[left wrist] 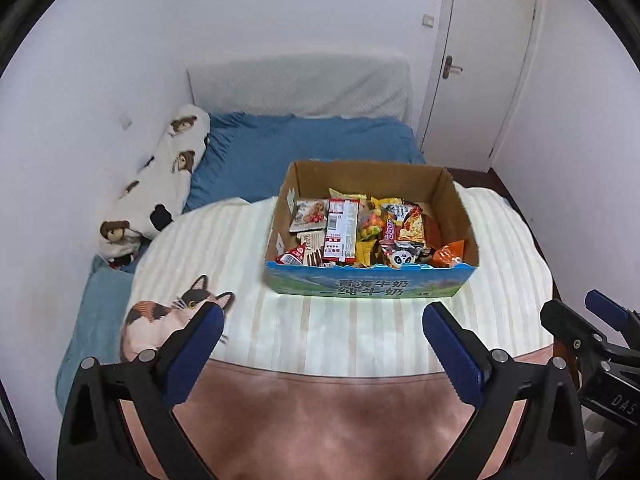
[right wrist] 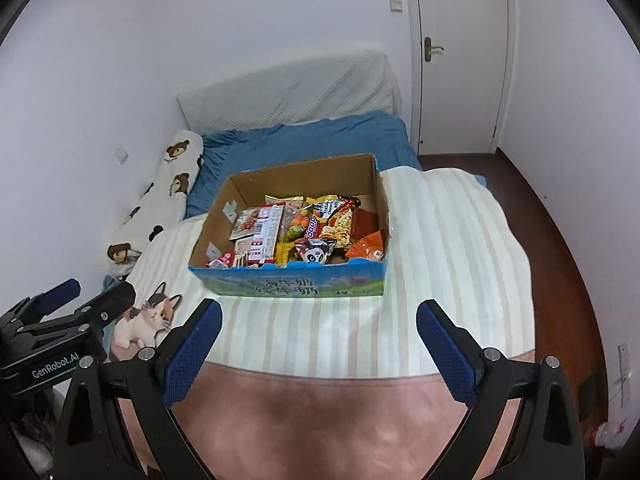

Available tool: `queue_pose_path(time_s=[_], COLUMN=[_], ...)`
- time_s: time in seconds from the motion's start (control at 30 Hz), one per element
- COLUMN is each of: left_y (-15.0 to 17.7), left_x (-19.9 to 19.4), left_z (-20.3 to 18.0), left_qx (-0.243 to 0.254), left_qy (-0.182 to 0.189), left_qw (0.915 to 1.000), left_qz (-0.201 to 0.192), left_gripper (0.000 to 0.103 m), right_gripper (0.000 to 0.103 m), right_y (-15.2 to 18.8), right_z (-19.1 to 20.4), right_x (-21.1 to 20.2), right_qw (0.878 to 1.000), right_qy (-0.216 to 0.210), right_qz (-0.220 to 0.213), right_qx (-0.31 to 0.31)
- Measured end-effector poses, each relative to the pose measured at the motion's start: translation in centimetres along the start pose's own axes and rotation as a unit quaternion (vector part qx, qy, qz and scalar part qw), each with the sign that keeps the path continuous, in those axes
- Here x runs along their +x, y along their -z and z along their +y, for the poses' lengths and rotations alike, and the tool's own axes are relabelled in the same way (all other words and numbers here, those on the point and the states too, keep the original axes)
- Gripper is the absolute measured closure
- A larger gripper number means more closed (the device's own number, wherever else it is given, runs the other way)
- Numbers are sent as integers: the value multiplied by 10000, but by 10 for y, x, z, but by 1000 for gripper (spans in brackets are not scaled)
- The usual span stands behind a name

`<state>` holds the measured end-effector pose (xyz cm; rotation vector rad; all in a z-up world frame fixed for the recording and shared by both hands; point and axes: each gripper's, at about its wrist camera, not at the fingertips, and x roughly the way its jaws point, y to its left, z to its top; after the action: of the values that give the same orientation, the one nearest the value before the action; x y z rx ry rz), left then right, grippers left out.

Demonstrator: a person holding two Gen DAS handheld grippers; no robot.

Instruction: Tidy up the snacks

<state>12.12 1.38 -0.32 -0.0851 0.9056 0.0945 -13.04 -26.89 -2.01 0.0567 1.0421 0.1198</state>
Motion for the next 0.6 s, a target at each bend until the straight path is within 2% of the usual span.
queue_pose_path(time_s=[0.27, 0.6], left_y=[19, 28], left_x=[-49, -70], left_z=[-4, -9], left_qx=[43, 84], left_qy=[-31, 22], left_qw=[9995, 9989], left_qz=[-298, -469], left_gripper=[1, 1], right_gripper=[3, 3], right_y=[23, 25], right_z=[5, 9], right_x=[-53, -81], right_qw=[9997, 9991], right_qy=[-54, -39], right_qz=[-170, -363], right_qx=[-138, -224])
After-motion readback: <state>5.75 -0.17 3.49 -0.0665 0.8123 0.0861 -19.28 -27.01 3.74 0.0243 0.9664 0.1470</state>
